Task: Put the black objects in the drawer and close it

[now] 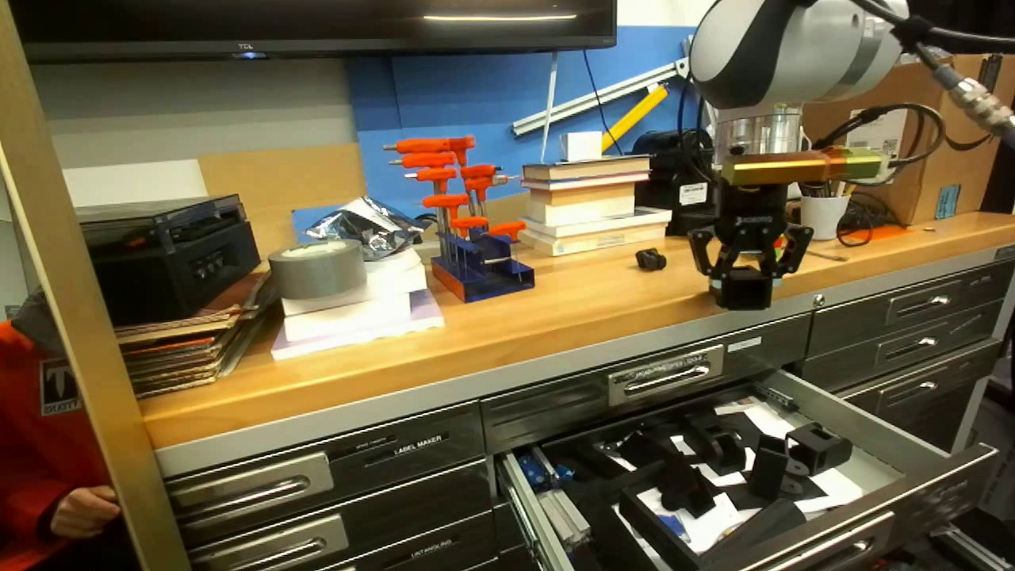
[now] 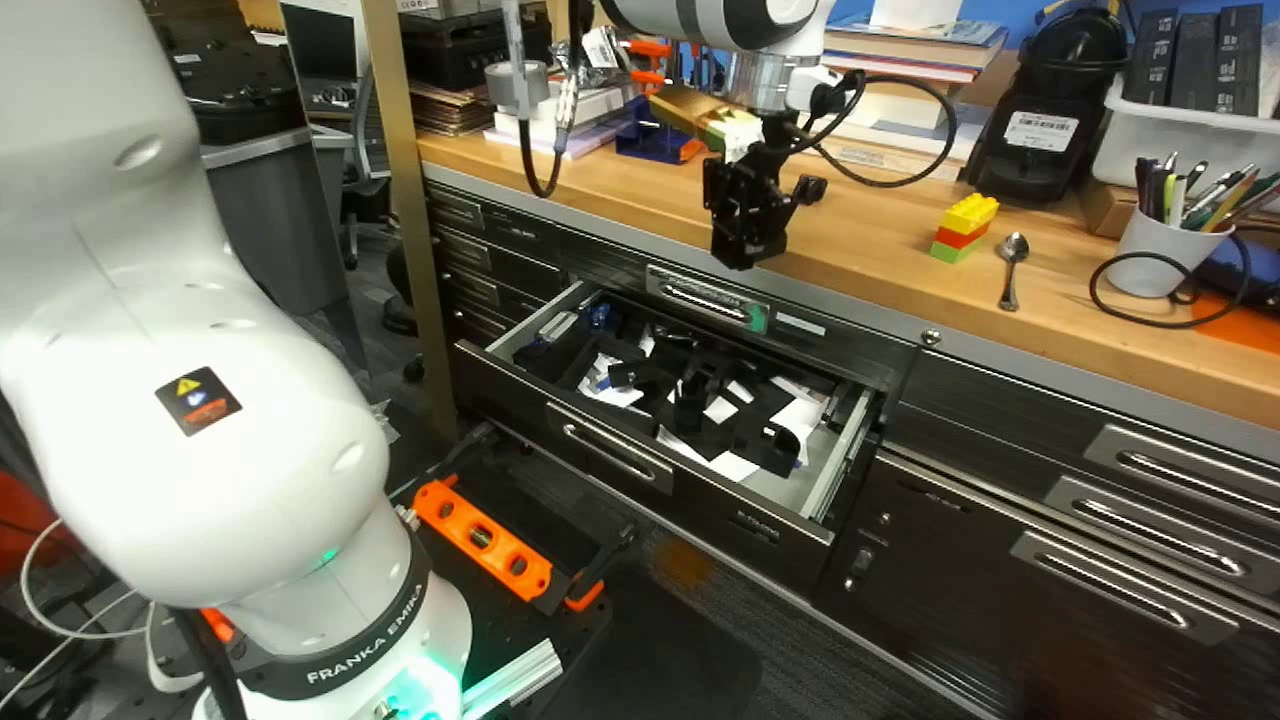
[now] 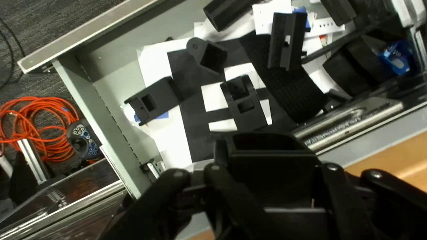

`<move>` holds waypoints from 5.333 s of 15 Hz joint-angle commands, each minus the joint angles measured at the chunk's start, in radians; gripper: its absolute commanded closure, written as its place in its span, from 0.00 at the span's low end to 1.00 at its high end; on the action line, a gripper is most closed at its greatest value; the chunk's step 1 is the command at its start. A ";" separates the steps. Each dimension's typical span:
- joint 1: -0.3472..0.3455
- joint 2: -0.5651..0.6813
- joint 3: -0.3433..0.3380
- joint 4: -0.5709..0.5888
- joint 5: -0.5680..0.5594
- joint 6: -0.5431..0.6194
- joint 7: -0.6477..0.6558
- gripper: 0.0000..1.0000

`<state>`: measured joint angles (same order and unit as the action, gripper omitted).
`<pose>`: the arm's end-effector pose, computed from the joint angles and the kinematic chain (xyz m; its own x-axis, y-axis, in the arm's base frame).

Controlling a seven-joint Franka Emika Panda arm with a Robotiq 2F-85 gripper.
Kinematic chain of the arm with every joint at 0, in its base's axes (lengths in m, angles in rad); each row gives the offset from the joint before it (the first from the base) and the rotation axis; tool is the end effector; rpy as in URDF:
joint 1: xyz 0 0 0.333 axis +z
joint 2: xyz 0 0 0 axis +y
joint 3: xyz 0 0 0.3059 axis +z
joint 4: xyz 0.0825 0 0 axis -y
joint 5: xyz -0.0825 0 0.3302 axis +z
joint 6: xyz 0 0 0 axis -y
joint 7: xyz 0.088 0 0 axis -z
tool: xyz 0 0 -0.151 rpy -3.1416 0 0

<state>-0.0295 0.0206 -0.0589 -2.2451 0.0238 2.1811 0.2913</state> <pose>0.4685 -0.0398 0.3312 0.9198 -0.3830 -0.0859 -0.3837 -0.9234 0.0079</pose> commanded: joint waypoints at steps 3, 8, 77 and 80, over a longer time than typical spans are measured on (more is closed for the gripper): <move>0.002 -0.101 0.018 -0.237 0.012 -0.001 -0.055 0.69; 0.019 -0.071 0.047 -0.312 0.034 0.010 -0.065 0.69; -0.141 0.440 0.009 -0.054 0.272 0.482 -0.268 0.02; -0.142 0.425 0.011 -0.066 0.275 0.481 -0.268 0.00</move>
<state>-0.1810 0.4512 -0.0414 -2.3178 0.3177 2.6645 -0.0052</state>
